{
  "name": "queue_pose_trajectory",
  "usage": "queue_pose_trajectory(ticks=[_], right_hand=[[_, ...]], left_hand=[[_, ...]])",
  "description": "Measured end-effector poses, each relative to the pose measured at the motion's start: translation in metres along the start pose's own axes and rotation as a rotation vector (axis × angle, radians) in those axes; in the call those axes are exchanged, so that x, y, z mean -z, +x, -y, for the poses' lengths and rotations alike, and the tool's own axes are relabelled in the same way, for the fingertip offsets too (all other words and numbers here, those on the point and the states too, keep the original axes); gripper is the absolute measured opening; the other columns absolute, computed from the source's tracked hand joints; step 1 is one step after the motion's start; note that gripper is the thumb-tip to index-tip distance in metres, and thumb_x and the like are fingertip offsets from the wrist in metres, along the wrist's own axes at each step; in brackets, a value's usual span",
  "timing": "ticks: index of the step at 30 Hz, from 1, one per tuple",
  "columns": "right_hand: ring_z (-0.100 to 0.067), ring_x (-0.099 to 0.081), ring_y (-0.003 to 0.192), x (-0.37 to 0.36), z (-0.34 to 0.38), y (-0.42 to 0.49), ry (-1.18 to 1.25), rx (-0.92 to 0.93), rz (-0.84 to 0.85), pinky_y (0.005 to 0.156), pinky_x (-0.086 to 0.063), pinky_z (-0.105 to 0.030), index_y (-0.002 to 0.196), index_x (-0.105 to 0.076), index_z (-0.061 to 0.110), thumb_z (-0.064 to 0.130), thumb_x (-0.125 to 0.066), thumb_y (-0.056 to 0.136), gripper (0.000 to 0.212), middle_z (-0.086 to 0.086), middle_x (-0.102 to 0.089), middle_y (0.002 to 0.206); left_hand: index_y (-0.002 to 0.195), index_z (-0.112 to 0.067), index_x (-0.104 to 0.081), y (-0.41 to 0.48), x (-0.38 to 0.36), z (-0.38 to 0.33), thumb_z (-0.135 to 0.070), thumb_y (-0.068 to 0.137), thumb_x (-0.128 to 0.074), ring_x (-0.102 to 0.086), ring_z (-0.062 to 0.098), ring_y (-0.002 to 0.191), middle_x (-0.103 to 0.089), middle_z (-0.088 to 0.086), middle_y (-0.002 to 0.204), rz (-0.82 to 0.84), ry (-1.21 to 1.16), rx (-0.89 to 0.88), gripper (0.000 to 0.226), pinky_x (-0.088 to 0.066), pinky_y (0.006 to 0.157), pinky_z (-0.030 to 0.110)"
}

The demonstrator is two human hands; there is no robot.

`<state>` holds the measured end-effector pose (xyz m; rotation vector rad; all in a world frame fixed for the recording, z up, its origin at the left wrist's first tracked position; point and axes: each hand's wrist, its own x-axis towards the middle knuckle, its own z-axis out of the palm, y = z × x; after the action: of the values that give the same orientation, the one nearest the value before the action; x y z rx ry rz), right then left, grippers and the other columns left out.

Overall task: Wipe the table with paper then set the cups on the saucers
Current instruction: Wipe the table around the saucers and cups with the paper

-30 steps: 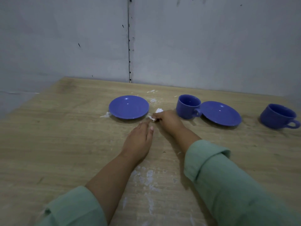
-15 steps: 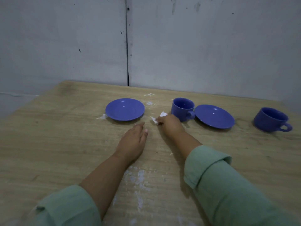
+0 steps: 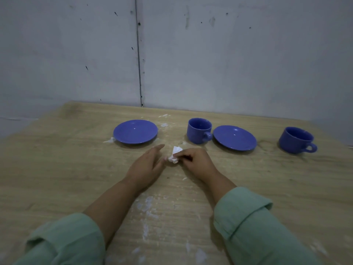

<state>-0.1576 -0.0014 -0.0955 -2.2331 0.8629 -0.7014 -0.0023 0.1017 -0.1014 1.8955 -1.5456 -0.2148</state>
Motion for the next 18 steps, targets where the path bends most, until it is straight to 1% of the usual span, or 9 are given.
queue_pose_trajectory(ticks=[2,4,6,8,10,12,14,16,18], right_hand=[[-0.005,-0.064,0.091,-0.001,-0.001,-0.001,0.091,-0.007,-0.048,0.083,-0.045,-0.011,0.098,-0.074,0.018,0.004,-0.064,0.081,0.024,-0.001,-0.073,0.101],[-0.009,-0.067,0.089,0.000,-0.001,-0.001,0.179,-0.034,-0.083,0.080,-0.051,-0.017,0.090,-0.072,0.025,0.004,-0.066,0.080,0.024,0.000,-0.070,0.096],[-0.011,-0.069,0.086,0.000,-0.001,-0.001,0.304,-0.088,-0.081,0.077,-0.055,-0.021,0.085,-0.070,0.026,0.003,-0.064,0.081,0.025,0.001,-0.071,0.093],[-0.009,-0.069,0.085,0.000,-0.001,-0.001,0.354,-0.124,-0.115,0.076,-0.054,-0.020,0.084,-0.071,0.024,0.002,-0.060,0.083,0.024,0.003,-0.072,0.089],[-0.011,-0.068,0.084,0.002,-0.001,0.000,0.366,-0.149,-0.287,0.078,-0.054,-0.024,0.086,-0.071,0.020,0.002,-0.060,0.083,0.021,0.002,-0.071,0.088],[-0.010,-0.064,0.078,0.008,-0.004,0.002,0.347,-0.146,-0.541,0.073,-0.052,-0.021,0.087,-0.068,0.019,0.004,-0.061,0.084,0.016,0.001,-0.068,0.086],[-0.007,-0.057,0.072,0.016,-0.009,0.005,0.331,-0.140,-0.721,0.064,-0.047,-0.009,0.093,-0.063,0.014,0.009,-0.064,0.084,0.011,-0.007,-0.065,0.091],[-0.006,-0.052,0.069,0.022,-0.015,0.010,0.370,-0.198,-0.764,0.061,-0.044,-0.006,0.100,-0.058,0.006,0.015,-0.066,0.084,0.020,-0.015,-0.061,0.098],[-0.011,-0.053,0.072,0.024,-0.020,0.018,0.373,-0.276,-0.700,0.063,-0.044,-0.012,0.099,-0.058,0.003,0.022,-0.067,0.085,0.025,-0.015,-0.060,0.099]], left_hand=[[0.139,-0.027,-0.041,0.000,-0.002,-0.006,-0.043,0.091,-0.050,-0.053,0.008,0.120,-0.053,-0.005,0.136,0.018,-0.092,0.004,0.051,-0.041,0.095,0.022],[0.135,-0.029,-0.047,0.000,-0.005,-0.015,-0.045,0.086,-0.058,-0.057,-0.010,0.102,-0.058,-0.014,0.120,0.064,-0.230,0.011,0.052,-0.044,0.082,0.007],[0.129,-0.029,-0.055,0.003,-0.010,-0.020,-0.037,0.082,-0.066,-0.059,-0.017,0.091,-0.064,-0.016,0.111,0.073,-0.238,0.000,0.049,-0.040,0.074,-0.003],[0.119,-0.024,-0.064,0.009,-0.014,-0.019,-0.028,0.083,-0.067,-0.063,-0.003,0.096,-0.070,-0.007,0.112,0.014,-0.114,-0.011,0.037,-0.042,0.081,0.006],[0.107,-0.017,-0.072,0.013,-0.015,-0.017,-0.023,0.085,-0.065,-0.066,0.008,0.095,-0.074,-0.001,0.107,-0.060,-0.055,0.031,0.024,-0.042,0.082,0.012],[0.099,-0.014,-0.074,0.014,-0.013,-0.014,-0.019,0.085,-0.065,-0.065,0.006,0.086,-0.075,-0.001,0.098,-0.151,-0.092,0.064,0.017,-0.040,0.075,0.004],[0.094,-0.013,-0.073,0.013,-0.012,-0.012,-0.013,0.085,-0.064,-0.060,-0.001,0.075,-0.072,-0.003,0.088,-0.276,-0.191,0.083,0.013,-0.037,0.066,-0.005],[0.100,-0.012,-0.070,0.013,-0.011,-0.010,-0.010,0.086,-0.061,-0.059,0.001,0.076,-0.068,-0.005,0.088,-0.372,-0.279,0.137,0.016,-0.038,0.066,-0.002],[0.105,-0.012,-0.067,0.014,-0.012,-0.006,-0.009,0.087,-0.058,-0.060,0.008,0.083,-0.067,-0.003,0.094,-0.438,-0.306,0.195,0.021,-0.041,0.074,0.012]])
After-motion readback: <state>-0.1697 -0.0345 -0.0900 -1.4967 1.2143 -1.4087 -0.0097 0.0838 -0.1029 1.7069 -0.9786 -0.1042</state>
